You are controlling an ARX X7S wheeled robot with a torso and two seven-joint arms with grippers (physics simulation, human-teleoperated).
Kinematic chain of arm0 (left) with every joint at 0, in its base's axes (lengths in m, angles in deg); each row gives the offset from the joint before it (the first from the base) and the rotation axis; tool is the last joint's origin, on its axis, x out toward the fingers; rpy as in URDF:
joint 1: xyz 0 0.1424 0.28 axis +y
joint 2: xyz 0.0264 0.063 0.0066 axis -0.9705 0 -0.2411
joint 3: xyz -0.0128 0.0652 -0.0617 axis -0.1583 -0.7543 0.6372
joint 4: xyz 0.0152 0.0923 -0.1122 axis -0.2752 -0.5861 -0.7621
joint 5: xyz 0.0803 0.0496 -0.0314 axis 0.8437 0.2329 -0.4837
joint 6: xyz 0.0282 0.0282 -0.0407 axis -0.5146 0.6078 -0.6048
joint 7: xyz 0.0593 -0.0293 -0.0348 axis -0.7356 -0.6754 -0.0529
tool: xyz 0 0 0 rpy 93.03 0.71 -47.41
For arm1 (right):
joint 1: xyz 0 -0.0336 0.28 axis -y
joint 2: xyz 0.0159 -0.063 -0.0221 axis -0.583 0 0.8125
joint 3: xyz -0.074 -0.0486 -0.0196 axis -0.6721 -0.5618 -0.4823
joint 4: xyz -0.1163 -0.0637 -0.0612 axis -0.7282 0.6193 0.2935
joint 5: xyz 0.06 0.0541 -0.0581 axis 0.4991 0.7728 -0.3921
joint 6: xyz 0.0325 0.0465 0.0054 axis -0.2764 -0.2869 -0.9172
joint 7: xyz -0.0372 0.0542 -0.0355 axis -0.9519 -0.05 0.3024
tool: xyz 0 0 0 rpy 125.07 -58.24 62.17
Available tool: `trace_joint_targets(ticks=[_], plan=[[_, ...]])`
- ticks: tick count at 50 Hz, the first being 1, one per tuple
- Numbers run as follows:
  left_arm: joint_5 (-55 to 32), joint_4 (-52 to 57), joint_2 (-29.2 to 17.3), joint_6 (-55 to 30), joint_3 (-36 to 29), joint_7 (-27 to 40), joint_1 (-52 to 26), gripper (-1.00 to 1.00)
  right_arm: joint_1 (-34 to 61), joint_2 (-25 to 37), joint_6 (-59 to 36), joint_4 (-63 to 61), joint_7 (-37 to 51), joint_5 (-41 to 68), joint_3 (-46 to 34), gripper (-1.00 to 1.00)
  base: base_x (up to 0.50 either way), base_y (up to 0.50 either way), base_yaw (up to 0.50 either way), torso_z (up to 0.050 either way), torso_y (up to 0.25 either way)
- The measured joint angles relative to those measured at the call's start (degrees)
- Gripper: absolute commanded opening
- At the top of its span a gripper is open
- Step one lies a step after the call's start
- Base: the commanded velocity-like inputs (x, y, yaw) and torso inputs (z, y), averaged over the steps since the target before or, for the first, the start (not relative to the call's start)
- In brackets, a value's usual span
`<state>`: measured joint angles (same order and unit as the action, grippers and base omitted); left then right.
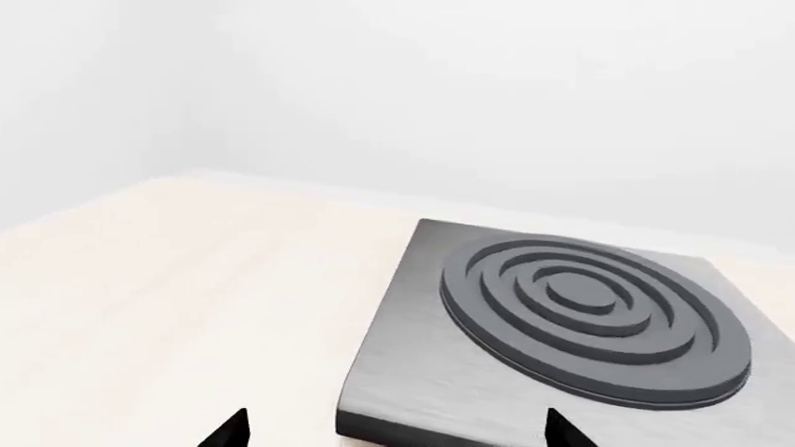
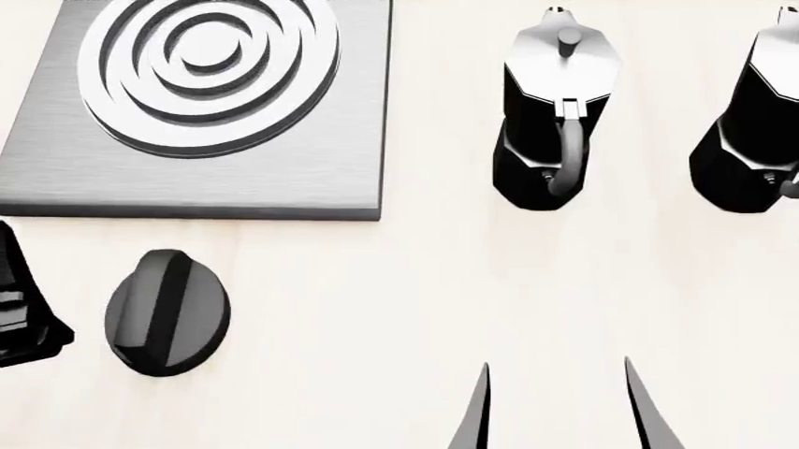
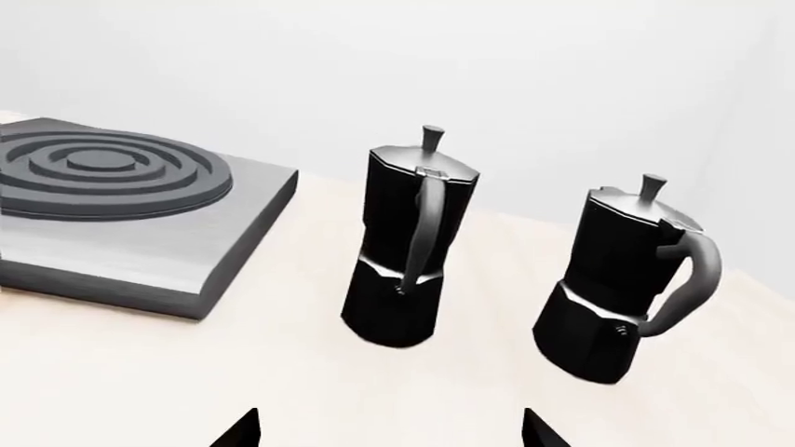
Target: Turn off the stove.
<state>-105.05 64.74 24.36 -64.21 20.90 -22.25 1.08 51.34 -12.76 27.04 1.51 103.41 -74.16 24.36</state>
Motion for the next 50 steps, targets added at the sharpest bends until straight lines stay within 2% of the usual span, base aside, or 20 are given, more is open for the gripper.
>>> trace_joint_targets(ticks=[15, 50], plan=[[-2.81, 2.94, -2.01, -0.23, 0.10, -2.80, 1.12, 1.00, 4.73, 0.66, -6.42, -4.09, -0.90, -0.09, 0.15, 1.00, 0.00, 0.00, 0.00, 0.000, 0.000], [-11.51, 13.25, -6.38, -2.40, 2.44, -3.97, 4.27, 1.00, 15.88, 1.71, -20.73, -14.44, -2.95, -0.57, -0.17, 1.00, 0.00, 0.00, 0.00, 0.000, 0.000]])
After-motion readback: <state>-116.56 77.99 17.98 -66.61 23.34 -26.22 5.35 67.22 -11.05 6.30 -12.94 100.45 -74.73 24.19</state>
